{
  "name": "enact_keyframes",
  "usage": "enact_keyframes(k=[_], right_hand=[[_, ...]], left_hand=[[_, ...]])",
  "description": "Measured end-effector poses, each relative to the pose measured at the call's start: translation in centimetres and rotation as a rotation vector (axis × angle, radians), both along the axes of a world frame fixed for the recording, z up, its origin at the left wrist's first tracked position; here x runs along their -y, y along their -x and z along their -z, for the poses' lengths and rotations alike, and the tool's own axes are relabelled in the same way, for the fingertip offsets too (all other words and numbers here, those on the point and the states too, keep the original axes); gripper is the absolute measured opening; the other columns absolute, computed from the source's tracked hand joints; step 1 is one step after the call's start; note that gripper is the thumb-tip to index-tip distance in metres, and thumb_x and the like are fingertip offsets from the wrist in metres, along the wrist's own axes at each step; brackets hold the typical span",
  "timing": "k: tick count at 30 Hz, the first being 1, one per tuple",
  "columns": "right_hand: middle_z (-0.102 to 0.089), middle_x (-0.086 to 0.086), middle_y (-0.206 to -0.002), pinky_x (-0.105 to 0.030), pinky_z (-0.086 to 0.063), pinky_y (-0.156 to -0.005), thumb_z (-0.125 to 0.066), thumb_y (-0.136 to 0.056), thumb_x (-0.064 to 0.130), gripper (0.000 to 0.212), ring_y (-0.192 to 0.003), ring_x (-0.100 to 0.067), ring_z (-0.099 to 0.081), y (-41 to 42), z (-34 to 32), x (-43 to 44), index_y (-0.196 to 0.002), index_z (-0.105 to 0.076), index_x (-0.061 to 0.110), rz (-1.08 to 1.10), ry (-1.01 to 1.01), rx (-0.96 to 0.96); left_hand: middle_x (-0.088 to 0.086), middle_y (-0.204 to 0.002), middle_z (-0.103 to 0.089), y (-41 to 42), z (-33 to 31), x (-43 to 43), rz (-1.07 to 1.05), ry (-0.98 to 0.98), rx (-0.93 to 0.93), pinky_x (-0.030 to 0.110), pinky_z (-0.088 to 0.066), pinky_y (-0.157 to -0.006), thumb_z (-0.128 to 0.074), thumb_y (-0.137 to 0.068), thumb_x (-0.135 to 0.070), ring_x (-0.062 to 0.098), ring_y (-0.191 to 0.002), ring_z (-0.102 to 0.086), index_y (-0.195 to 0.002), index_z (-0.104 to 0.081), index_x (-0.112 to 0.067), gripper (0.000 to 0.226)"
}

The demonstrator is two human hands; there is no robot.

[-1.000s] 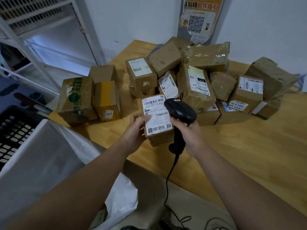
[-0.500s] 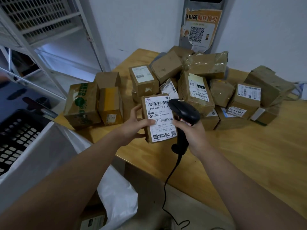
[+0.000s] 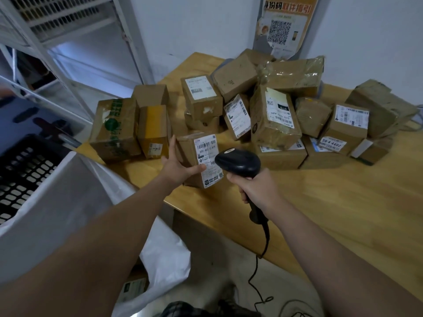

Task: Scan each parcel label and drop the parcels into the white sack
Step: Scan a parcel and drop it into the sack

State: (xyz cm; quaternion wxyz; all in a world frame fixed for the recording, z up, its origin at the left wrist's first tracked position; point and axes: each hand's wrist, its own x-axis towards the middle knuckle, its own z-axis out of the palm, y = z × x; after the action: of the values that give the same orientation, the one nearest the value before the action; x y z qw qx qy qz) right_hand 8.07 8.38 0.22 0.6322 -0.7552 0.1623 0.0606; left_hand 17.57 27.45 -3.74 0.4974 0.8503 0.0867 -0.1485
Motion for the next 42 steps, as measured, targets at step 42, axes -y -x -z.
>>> enact_keyframes(k=[42], right_hand=[[-0.051, -0.003, -0.045, -0.022, -0.042, -0.046, -0.069, -0.087, 0.02, 0.039, -0.039, -0.013, -0.047, 0.5, 2.3, -18.9, -0.053, -0.054, 0.01, -0.234, -0.107, -0.107]], left_hand=[[0.0, -0.145, -0.032, 9.0, 0.3, -20.6, -0.129, -0.004, 0.11, 0.052, -0.039, -0.107, -0.083, -0.049, -0.07, 0.023, -0.135, -0.035, -0.145, -0.01, -0.048, 0.123]])
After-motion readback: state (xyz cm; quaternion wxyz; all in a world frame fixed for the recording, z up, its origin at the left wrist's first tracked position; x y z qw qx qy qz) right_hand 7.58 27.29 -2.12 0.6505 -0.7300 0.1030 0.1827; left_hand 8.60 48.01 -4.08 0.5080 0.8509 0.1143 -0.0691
